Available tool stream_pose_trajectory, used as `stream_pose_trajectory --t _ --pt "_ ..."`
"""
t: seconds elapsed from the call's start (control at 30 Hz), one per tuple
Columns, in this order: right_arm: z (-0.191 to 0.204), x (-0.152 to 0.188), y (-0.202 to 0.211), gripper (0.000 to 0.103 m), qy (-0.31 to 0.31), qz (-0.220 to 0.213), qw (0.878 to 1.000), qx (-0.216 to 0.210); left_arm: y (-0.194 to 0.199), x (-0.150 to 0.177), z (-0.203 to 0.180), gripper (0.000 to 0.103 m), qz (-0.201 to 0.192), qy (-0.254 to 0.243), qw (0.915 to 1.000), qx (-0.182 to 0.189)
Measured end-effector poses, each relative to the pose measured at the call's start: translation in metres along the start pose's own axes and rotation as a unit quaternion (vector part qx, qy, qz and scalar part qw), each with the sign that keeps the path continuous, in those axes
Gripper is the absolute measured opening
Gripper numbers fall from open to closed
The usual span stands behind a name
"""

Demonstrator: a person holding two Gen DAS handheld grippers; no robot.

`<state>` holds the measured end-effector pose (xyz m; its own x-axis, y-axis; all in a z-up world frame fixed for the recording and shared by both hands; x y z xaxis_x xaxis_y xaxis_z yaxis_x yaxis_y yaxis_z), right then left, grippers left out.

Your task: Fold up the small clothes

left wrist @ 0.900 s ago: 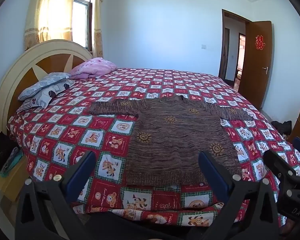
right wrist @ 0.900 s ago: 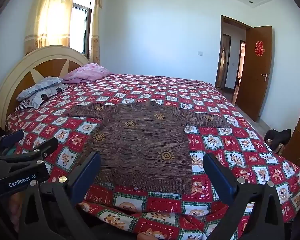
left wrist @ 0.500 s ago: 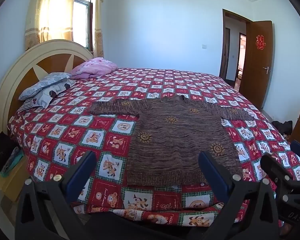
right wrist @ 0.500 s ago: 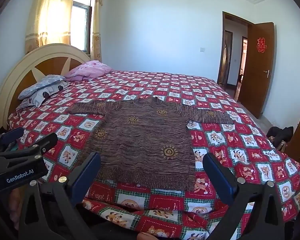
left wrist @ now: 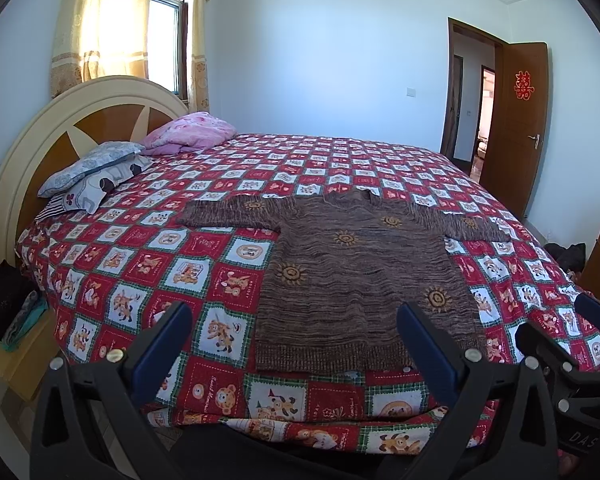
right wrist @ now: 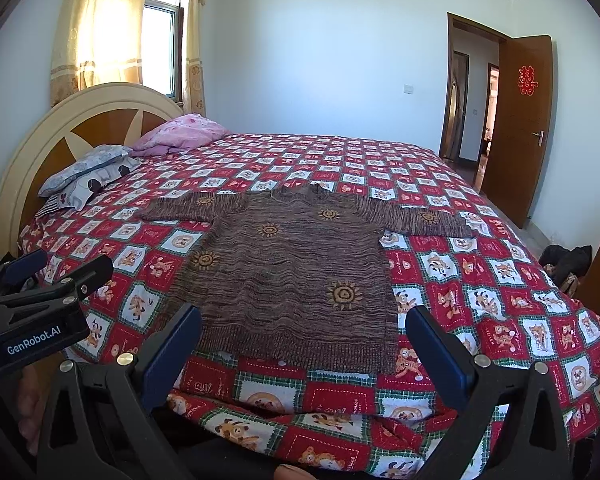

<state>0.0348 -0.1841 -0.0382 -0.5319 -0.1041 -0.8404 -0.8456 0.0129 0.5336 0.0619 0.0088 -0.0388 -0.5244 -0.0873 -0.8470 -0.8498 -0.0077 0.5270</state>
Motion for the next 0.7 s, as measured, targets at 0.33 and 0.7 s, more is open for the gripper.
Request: stream_pose_trajectory --t 0.33,0.7 --pt "0.0017 0.0014 -0.0004 0.102 0.000 0.002 1.000 -0.001 -0.0014 0.0016 0.0008 0.103 0.001 -0.002 1.0000 0.000" --pt "0.0010 0.0050 -0.0041 0.102 -0.004 0.008 1.000 -0.006 -0.0017 0.0027 0.0005 0.103 0.003 -0.003 1.0000 0.001"
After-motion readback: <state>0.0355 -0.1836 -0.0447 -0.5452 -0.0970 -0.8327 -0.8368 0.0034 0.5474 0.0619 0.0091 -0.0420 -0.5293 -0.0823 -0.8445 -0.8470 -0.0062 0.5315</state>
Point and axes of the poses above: each gripper's, at about its wrist camera, not at the fingertips, and y roughly against the way its jaws point, z to its left, x to its underside, the point moved 7 cm from there along -y, roughly the way its jaws point, and after that the axes turned 3 degrees about y, right-handed, at the moved point
